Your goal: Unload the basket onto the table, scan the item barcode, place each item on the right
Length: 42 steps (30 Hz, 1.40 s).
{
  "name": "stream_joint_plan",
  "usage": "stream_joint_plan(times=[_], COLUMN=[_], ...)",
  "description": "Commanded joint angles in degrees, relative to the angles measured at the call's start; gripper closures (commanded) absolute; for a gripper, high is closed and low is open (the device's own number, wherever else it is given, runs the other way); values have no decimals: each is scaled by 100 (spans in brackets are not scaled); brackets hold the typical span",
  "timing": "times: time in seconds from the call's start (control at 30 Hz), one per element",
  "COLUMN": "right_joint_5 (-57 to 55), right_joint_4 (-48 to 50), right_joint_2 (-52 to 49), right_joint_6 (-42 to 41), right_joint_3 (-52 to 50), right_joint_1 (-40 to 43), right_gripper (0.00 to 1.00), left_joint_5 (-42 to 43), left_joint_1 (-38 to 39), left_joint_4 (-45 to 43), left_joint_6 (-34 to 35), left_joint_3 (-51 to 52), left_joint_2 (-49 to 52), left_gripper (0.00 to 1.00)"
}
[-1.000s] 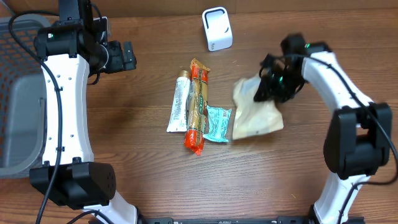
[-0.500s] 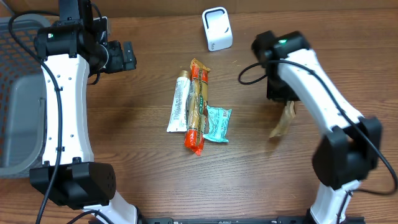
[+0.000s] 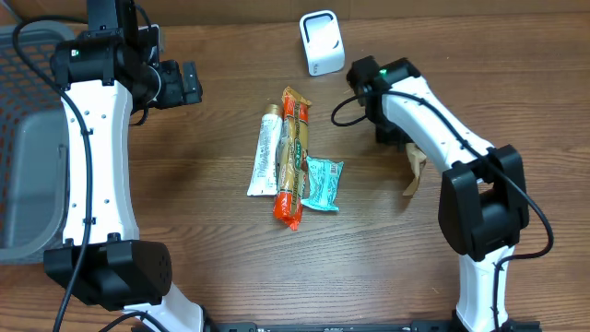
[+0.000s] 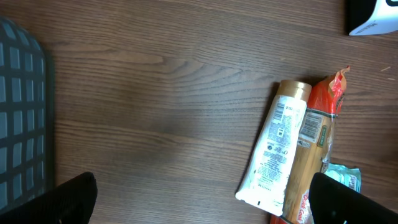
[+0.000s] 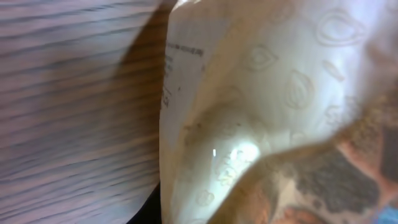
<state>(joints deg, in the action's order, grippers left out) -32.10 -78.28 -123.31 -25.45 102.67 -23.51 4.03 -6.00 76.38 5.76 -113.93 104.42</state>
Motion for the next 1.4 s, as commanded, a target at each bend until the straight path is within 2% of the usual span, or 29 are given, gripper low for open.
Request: stream_joint_plan(times=[0.0, 0.13, 0.2, 0.4, 0.67, 0.9, 1.07, 1.17, 1.37], right_joint_5=[693, 1405, 1716, 2398, 2706, 4343, 4325, 4597, 5960], right_joint_4=[120, 221, 223, 214, 13, 313, 494, 643, 723], right_joint_2=[-92, -92, -90, -90, -46, -48, -48, -46, -24], right_joint_6=[153, 326, 326, 348, 345, 1091, 1049, 1064, 2092], right_joint_3=[13, 13, 15, 46, 387, 348, 249, 251, 249], right_joint_1=[-138, -195, -195, -195, -195, -199, -149, 87, 1196], right_gripper=[73, 45, 41, 38, 30, 22, 24, 29, 32], left_joint_5=[2, 2, 2, 2, 2, 2, 2, 2, 2], left_joint_1=[39, 39, 42, 44, 44, 44, 44, 44, 44], left_joint_4=[9, 9, 9, 9, 9, 9, 9, 9, 9], left_joint_6=[-87, -87, -87, -87, -87, -87, -87, -87, -87], left_joint_3=[-66, -66, -66, -66, -66, -66, -66, -66, -66], left_joint_2=[-24, -24, -24, -24, -24, -24, -24, -24, -24], left_gripper=[0, 0, 0, 0, 0, 1, 0, 0, 0])
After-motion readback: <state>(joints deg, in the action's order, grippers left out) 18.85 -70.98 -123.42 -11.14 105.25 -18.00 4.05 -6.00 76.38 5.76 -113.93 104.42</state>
